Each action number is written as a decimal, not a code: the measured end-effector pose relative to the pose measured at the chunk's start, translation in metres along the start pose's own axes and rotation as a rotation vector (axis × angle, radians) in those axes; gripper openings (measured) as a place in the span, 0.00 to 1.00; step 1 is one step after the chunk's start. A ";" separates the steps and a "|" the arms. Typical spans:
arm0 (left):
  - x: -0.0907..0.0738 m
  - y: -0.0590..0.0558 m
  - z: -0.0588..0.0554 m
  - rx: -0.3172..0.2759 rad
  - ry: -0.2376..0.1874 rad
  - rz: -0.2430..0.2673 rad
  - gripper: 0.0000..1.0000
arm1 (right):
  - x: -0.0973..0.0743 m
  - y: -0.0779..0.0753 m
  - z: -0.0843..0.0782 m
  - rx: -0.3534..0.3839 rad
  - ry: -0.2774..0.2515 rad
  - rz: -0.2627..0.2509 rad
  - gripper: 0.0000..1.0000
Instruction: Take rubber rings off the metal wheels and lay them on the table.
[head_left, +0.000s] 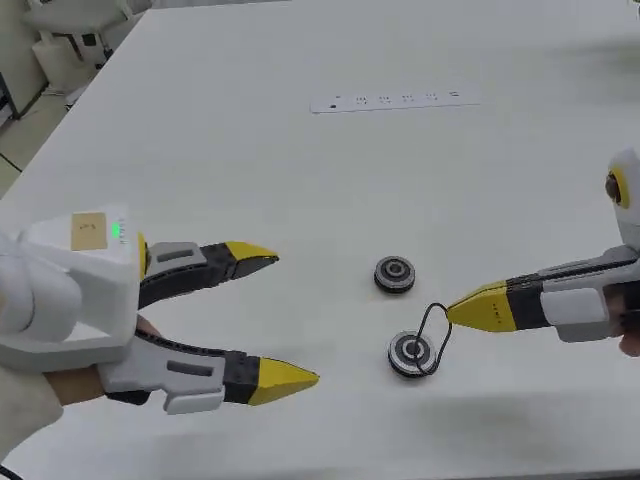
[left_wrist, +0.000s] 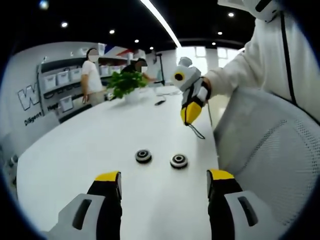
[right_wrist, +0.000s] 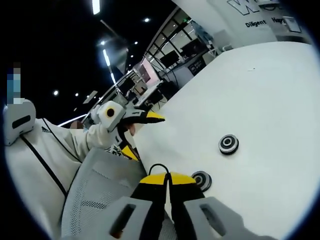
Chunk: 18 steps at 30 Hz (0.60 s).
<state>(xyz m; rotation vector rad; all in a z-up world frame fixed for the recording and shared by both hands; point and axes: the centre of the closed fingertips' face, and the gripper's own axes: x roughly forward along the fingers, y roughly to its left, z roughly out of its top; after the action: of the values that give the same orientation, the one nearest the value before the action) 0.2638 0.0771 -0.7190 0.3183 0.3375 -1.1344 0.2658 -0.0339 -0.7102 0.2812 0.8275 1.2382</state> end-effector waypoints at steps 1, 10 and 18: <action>-0.003 0.001 -0.002 -0.005 -0.001 0.008 0.71 | -0.002 0.002 0.002 -0.007 -0.004 0.000 0.00; -0.018 -0.001 -0.019 -0.050 0.021 0.058 0.77 | -0.018 0.008 0.020 -0.067 -0.025 -0.027 0.00; -0.026 -0.004 -0.025 -0.079 0.017 0.083 0.80 | -0.026 0.023 0.042 -0.134 -0.042 -0.037 0.00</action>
<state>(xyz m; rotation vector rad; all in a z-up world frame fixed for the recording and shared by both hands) 0.2482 0.1073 -0.7312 0.2701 0.3796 -1.0345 0.2763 -0.0398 -0.6568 0.1823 0.7075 1.2425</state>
